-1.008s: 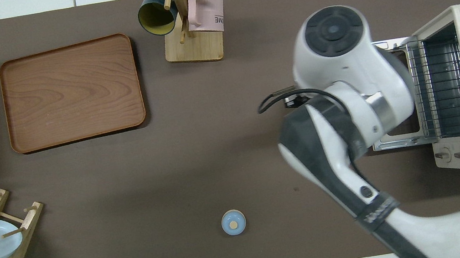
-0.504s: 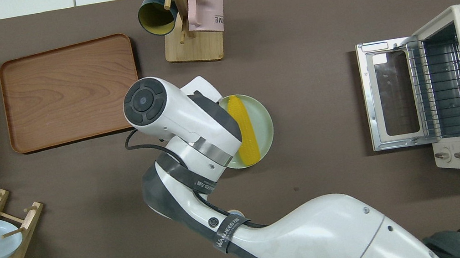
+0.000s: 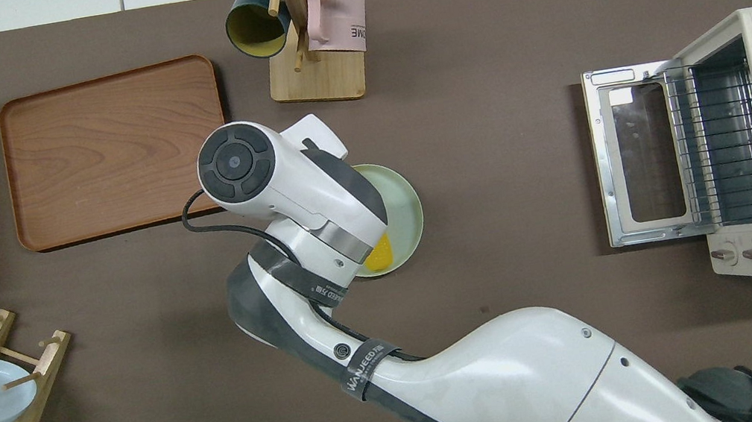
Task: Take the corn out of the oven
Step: 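Release the plate with the right gripper while the left gripper reaches the corn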
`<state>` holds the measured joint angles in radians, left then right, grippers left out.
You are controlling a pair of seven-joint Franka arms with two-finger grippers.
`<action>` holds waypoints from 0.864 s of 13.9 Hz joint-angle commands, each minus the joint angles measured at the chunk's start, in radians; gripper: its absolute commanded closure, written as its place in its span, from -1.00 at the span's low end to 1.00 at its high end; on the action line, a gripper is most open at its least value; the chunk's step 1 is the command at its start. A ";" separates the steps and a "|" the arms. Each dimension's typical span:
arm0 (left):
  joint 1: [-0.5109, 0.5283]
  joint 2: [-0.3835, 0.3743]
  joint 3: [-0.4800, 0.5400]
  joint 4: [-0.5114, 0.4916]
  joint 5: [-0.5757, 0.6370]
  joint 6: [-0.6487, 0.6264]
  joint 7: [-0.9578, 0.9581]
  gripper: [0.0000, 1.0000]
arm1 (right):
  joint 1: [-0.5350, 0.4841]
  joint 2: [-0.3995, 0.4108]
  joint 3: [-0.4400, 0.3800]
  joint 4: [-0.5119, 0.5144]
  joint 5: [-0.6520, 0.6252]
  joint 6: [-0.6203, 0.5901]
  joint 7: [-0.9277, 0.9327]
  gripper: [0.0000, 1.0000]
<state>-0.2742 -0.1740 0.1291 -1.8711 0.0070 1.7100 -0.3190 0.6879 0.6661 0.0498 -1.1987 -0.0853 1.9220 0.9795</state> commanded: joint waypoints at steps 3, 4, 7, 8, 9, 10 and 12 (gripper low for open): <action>-0.353 0.156 -0.040 -0.241 -0.004 0.472 -0.443 -1.00 | -0.258 -0.302 0.009 -0.302 0.009 -0.083 -0.416 0.65; -0.415 0.236 -0.040 -0.220 -0.010 0.561 -0.513 -1.00 | -0.312 -0.351 0.009 -0.388 0.009 -0.072 -0.470 0.84; -0.542 0.400 -0.042 -0.142 -0.012 0.664 -0.616 -1.00 | -0.436 -0.410 0.007 -0.549 -0.014 -0.017 -0.570 1.00; -0.565 0.448 -0.042 -0.111 -0.012 0.675 -0.638 -1.00 | -0.465 -0.434 0.007 -0.635 -0.017 0.056 -0.605 1.00; -0.583 0.488 -0.042 -0.083 -0.013 0.689 -0.656 -1.00 | -0.500 -0.462 0.007 -0.732 -0.024 0.153 -0.643 1.00; -0.597 0.517 -0.042 -0.074 -0.019 0.716 -0.666 -1.00 | -0.528 -0.479 0.007 -0.819 -0.034 0.236 -0.675 1.00; -0.606 0.536 -0.042 -0.068 -0.053 0.747 -0.673 -0.40 | -0.551 -0.474 0.007 -0.875 -0.062 0.290 -0.705 1.00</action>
<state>-0.8613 0.3392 0.0675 -1.9645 -0.0118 2.4388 -0.9832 0.1600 0.2468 0.0417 -1.9645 -0.1190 2.1529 0.3058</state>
